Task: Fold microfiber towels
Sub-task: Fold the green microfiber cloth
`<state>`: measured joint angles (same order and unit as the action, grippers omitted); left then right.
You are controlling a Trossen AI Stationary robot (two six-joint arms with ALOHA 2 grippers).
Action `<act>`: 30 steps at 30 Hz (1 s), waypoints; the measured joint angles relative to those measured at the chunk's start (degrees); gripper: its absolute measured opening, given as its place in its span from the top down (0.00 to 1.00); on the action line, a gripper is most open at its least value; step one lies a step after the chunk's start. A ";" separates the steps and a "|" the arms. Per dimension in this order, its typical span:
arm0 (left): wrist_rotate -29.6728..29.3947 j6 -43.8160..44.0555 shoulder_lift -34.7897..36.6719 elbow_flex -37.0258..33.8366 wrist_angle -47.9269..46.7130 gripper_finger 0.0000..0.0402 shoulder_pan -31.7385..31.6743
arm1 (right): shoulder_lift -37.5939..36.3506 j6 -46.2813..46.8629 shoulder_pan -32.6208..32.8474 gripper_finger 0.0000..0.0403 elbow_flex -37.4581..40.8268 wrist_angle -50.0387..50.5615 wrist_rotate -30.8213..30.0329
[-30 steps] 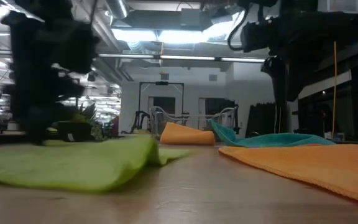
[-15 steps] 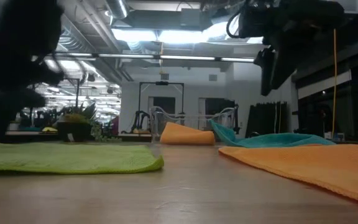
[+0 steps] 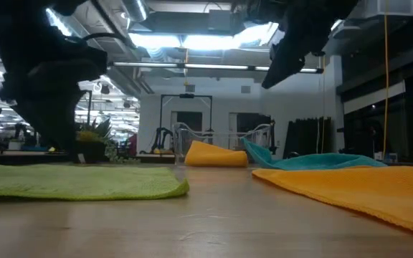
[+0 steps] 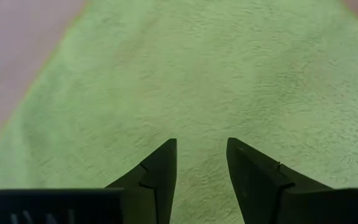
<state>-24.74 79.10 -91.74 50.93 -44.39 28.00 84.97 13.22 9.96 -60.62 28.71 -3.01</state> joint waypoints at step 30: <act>-8.73 -45.68 -3.87 0.53 19.59 0.66 -16.91 | 0.04 -3.31 0.00 0.42 0.00 6.68 -0.02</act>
<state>-33.47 33.41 -95.61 51.46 -24.80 11.09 85.01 9.91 9.96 -60.62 35.39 -3.03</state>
